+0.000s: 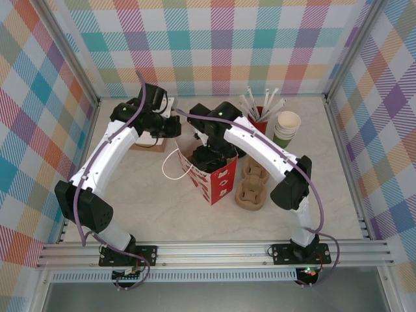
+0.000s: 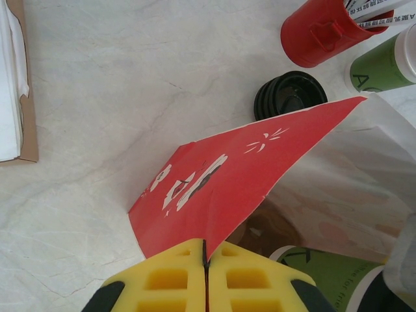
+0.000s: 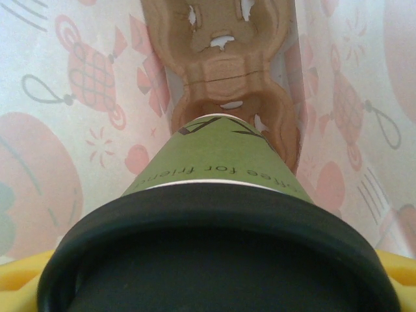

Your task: Pack the takeout coffee

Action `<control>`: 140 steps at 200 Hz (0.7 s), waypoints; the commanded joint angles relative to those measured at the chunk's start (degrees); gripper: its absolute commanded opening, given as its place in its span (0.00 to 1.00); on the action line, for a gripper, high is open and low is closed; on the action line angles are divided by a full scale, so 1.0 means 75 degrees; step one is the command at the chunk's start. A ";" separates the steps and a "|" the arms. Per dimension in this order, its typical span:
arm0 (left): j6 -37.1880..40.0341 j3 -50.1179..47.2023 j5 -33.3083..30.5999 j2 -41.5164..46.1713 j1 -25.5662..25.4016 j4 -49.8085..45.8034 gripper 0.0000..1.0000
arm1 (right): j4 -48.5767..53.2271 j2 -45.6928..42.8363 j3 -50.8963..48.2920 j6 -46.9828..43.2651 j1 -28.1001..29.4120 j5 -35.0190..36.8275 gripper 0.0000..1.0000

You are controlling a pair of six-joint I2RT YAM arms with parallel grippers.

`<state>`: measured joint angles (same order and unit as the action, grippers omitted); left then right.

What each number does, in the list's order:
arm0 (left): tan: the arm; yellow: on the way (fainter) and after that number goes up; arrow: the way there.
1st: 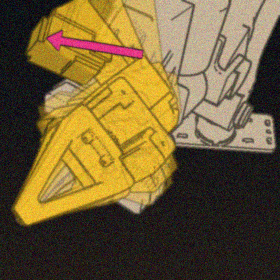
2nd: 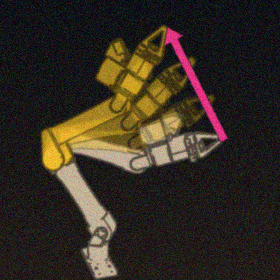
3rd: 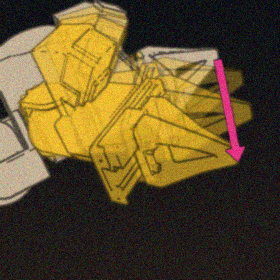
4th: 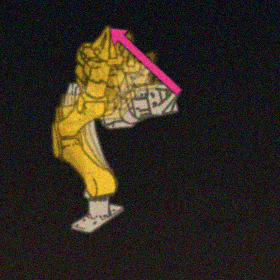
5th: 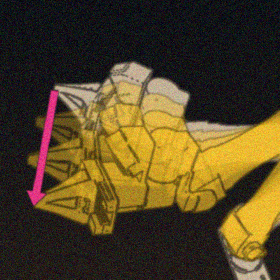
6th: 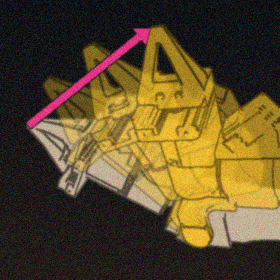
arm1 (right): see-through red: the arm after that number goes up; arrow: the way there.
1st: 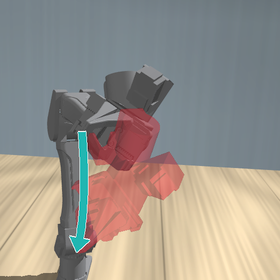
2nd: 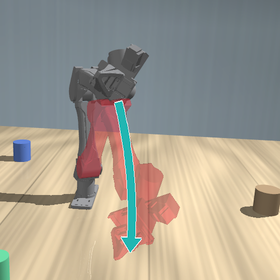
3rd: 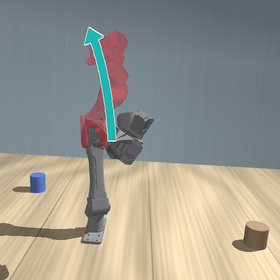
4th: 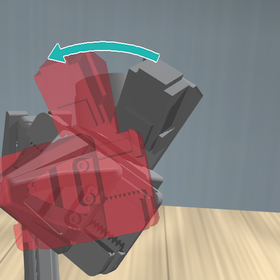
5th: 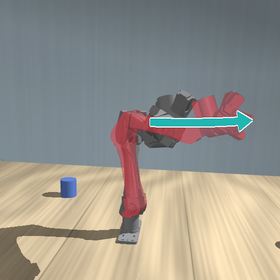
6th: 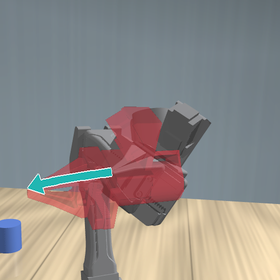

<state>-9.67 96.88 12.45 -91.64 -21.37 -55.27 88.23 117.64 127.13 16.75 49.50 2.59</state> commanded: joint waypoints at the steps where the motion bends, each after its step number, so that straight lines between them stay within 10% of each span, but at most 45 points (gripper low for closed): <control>1: -0.0064 0.0022 0.0078 0.0029 -0.0075 0.0093 0.06 | -0.0070 0.0129 -0.0253 -0.0280 0.0030 0.0053 0.79; 140: -0.0011 0.0272 0.0122 -0.0198 -0.0079 0.0033 0.06 | -0.0422 -0.0018 -0.1099 -0.1078 0.0033 0.0298 0.80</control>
<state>-9.65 97.38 12.60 -92.25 -21.37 -55.27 84.84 117.71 119.72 10.68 49.50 4.08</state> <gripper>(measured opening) 0.063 0.843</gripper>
